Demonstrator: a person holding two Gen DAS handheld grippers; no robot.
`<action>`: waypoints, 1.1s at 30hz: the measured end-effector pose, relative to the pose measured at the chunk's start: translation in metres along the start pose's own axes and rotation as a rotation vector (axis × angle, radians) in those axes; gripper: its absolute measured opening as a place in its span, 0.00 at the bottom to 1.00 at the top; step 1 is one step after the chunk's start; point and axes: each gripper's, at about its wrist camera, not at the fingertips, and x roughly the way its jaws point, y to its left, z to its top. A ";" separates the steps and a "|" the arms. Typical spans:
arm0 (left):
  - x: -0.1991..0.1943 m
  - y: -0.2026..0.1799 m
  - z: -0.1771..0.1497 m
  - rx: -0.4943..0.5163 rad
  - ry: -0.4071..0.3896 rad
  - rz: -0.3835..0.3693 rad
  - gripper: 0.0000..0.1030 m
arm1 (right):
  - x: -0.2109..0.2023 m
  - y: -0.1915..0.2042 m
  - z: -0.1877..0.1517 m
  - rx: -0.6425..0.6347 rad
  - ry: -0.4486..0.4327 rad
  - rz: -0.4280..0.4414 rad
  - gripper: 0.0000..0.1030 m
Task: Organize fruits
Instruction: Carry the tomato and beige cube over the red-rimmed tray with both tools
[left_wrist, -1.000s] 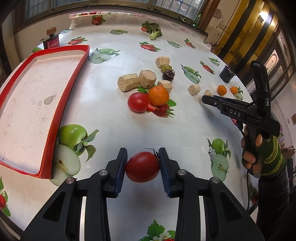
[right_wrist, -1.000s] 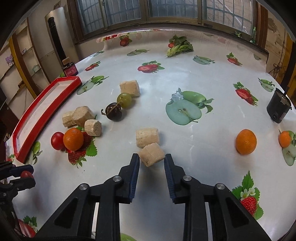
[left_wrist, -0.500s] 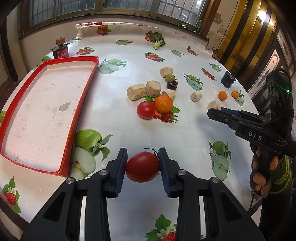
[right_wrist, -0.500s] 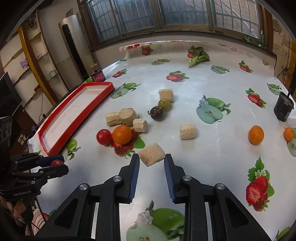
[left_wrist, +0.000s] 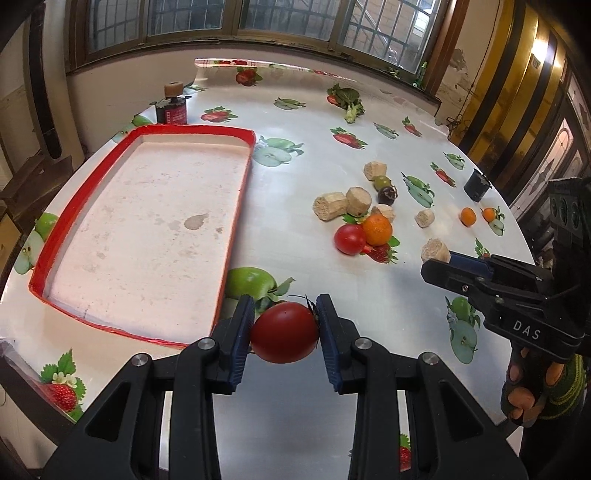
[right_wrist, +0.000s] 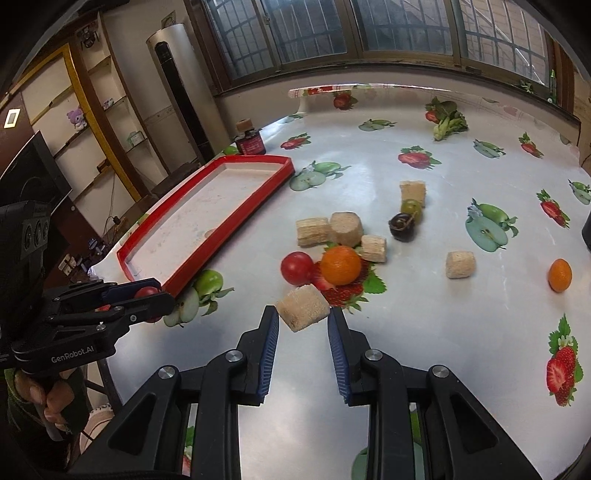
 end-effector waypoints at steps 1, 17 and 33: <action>-0.002 0.004 0.001 -0.005 -0.004 0.006 0.31 | 0.001 0.006 0.001 -0.007 0.001 0.008 0.27; -0.012 0.056 0.005 -0.088 -0.035 0.066 0.31 | 0.022 0.067 0.020 -0.096 0.016 0.083 0.27; -0.001 0.135 0.031 -0.150 -0.034 0.167 0.31 | 0.070 0.141 0.050 -0.182 0.064 0.219 0.27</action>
